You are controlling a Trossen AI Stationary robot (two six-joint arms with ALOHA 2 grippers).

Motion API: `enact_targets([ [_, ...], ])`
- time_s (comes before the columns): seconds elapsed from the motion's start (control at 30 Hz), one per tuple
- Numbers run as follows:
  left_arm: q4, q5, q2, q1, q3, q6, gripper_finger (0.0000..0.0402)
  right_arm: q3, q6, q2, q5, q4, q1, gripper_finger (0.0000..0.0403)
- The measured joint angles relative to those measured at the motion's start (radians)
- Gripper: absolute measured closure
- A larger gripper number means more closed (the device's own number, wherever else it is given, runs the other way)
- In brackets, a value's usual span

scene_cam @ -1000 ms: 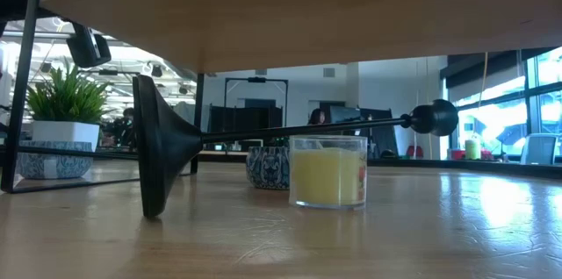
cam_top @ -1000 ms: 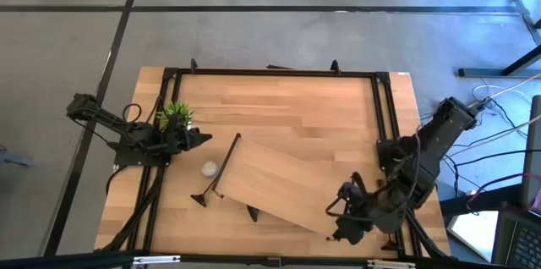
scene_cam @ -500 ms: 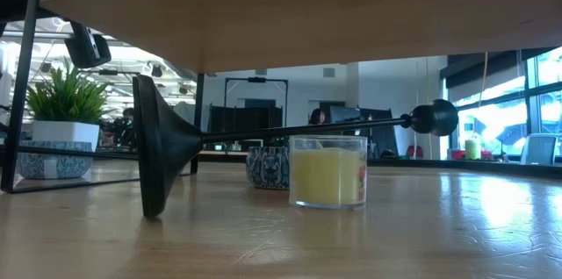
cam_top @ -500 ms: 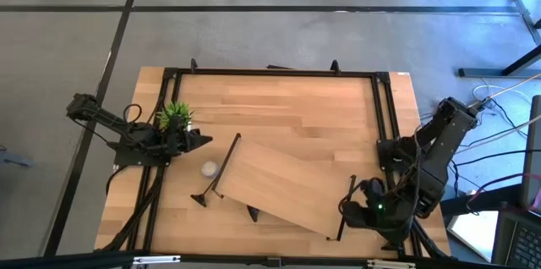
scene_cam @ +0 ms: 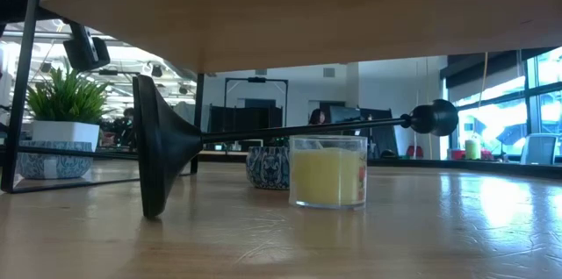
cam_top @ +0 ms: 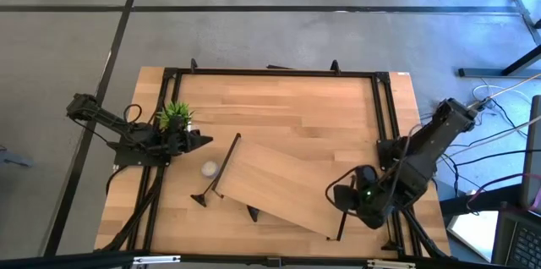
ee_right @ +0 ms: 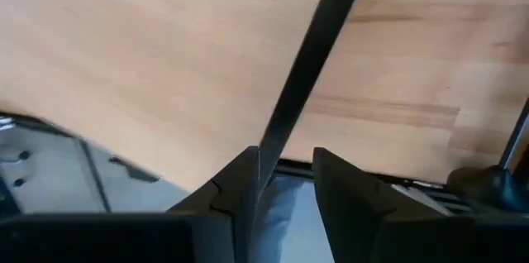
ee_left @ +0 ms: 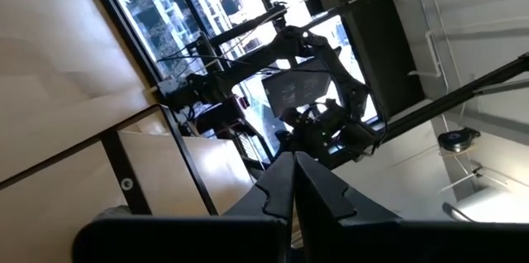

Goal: Pick & Place candle stick holders
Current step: Move the shelf from the bottom to the center of the table

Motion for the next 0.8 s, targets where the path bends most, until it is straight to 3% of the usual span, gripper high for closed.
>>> enact_targets([
  [0.23,0.0,-0.001,0.0,0.0,0.0,-0.001,0.0396,-0.058,-0.027,0.015,-0.008,0.117,-0.032,0.0283],
  [0.8,0.0,0.0,0.0,0.0,0.0,-0.014,0.0396,-0.06,-0.17,0.042,-0.05,0.024,-0.135,0.0302],
])
